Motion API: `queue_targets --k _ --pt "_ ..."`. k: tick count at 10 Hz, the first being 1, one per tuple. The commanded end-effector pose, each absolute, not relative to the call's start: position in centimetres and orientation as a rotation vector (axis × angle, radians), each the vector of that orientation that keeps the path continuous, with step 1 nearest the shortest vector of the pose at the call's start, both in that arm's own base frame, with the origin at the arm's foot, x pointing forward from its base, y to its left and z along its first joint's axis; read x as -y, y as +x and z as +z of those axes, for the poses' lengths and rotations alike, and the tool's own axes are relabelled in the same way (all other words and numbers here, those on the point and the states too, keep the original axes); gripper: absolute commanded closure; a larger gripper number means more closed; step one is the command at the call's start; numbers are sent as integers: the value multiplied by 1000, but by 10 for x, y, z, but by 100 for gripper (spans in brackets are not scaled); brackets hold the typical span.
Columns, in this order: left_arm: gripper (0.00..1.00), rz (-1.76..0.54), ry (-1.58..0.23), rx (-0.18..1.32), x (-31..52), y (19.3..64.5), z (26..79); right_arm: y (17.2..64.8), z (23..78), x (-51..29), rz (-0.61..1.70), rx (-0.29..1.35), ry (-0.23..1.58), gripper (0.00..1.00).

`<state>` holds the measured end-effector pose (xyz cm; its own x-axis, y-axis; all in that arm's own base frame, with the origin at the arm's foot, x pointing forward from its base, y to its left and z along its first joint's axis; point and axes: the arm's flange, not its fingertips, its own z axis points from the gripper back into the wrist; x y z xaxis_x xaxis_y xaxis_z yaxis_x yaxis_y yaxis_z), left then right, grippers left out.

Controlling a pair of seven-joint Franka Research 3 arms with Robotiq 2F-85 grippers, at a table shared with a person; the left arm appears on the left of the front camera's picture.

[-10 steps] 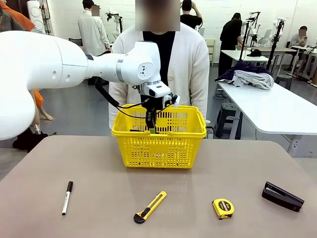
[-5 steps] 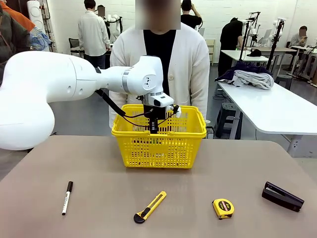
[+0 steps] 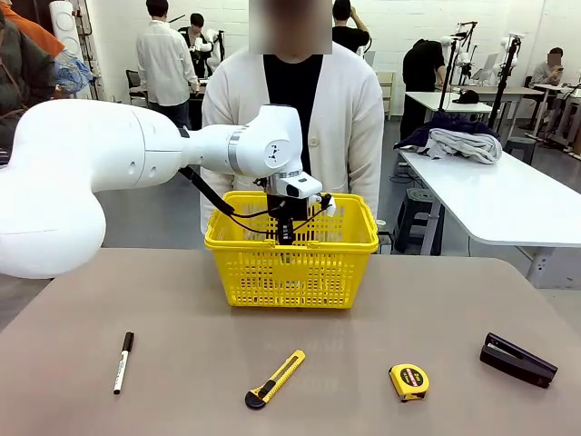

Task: Place the items the person wants into the basket.
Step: Pick up the item the person points to and place it in the Market Basket.

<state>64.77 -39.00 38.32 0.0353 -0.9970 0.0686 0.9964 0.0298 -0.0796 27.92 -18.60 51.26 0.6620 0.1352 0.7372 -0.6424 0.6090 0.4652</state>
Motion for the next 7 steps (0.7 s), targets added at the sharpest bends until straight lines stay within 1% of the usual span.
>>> queue_targets --k 1,2,3,7 --pt "0 -1529 -103 7 395 656 386 281 513 187 502 742 812 0" --pt "25 -1531 -105 6 395 656 387 281 513 187 502 742 812 0" --pt "0 -1533 -104 3 395 655 388 281 513 187 502 742 812 0" --pt "0 -1537 -85 10 395 648 396 281 513 187 502 742 812 0"
